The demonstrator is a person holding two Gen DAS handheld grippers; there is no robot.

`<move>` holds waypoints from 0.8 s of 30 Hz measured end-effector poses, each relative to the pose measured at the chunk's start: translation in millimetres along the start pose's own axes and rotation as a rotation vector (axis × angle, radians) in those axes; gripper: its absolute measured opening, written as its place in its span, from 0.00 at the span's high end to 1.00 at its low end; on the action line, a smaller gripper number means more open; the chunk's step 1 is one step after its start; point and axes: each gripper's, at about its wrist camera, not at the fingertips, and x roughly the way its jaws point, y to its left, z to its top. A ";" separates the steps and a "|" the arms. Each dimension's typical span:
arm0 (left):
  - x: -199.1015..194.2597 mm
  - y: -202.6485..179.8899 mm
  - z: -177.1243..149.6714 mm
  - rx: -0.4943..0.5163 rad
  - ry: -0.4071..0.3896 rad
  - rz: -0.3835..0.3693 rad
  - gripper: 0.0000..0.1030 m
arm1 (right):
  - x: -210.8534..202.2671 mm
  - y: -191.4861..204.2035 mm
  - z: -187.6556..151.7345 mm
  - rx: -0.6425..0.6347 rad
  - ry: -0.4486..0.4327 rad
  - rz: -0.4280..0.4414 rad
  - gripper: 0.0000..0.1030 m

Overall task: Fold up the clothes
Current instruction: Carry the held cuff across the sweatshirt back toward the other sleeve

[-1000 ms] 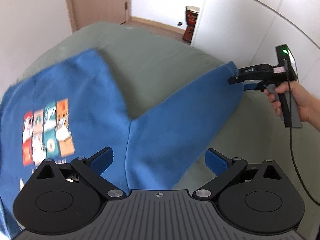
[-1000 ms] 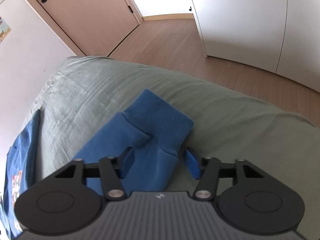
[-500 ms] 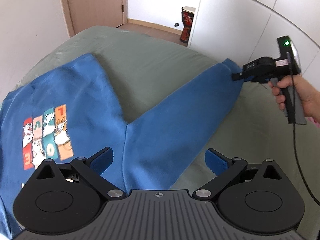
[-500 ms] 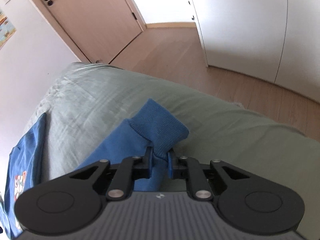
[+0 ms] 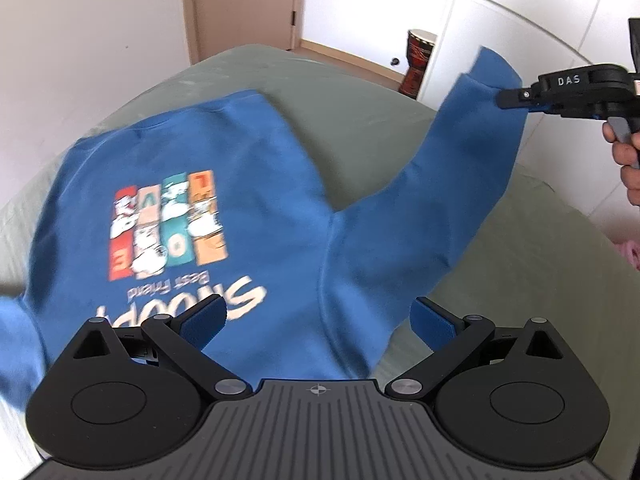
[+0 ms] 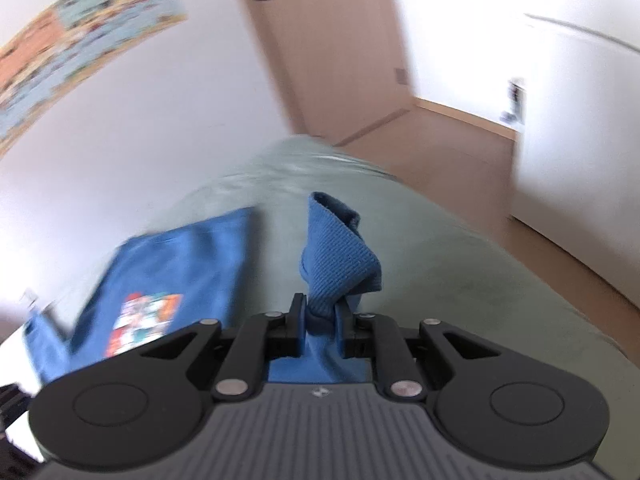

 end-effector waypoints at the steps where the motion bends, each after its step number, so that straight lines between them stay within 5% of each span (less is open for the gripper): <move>1: -6.4 4.8 -1.8 -0.003 -0.006 0.003 0.02 | 1.3 19.1 1.2 -0.025 0.008 0.036 0.86; 14: -67.4 78.7 -23.5 -0.040 -0.034 0.080 0.02 | 44.8 193.1 -21.1 -0.164 0.117 0.271 0.87; 24: -90.7 120.5 -44.8 -0.057 -0.028 0.089 0.02 | 90.1 278.7 -40.0 -0.184 0.232 0.388 0.87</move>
